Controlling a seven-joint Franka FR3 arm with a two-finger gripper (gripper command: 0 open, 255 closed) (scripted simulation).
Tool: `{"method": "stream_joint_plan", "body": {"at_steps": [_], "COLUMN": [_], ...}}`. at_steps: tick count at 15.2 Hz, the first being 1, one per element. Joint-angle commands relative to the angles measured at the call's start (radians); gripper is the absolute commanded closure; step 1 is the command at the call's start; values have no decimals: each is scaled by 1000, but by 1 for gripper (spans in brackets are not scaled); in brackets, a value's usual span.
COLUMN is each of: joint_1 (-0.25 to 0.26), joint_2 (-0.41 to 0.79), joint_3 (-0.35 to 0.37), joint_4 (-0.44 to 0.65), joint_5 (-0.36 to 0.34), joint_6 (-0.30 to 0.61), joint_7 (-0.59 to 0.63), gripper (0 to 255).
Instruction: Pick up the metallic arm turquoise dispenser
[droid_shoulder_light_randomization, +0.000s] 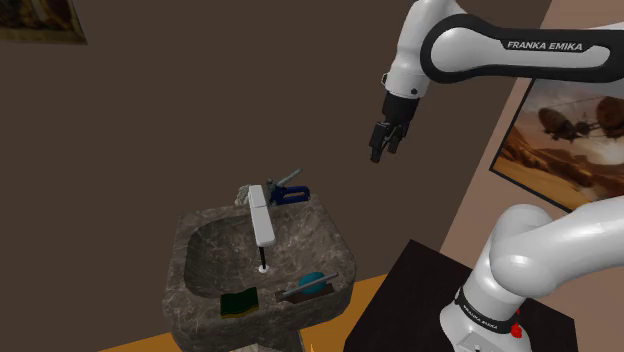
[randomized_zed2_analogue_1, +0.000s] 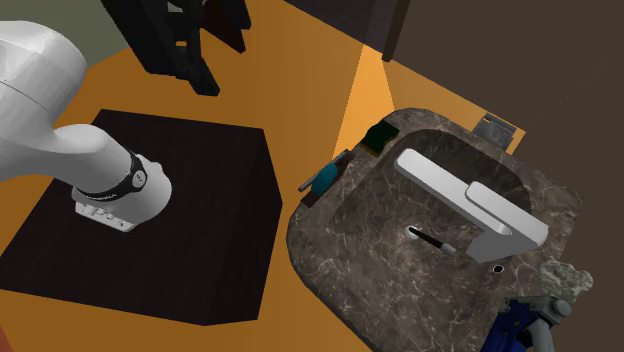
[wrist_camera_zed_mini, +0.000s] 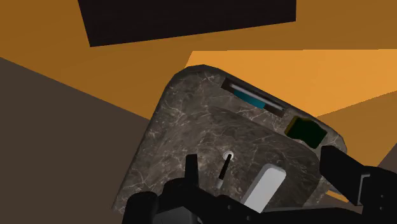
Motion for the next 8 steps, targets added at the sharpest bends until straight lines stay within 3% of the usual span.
{"method": "stream_joint_plan", "body": {"at_steps": [1,8], "joint_1": [0,60], "joint_2": [0,169], "joint_3": [0,22], "joint_4": [0,-74], "joint_5": [0,-20], "joint_6": [0,197], "joint_7": [0,-127], "gripper": [0,0]}}
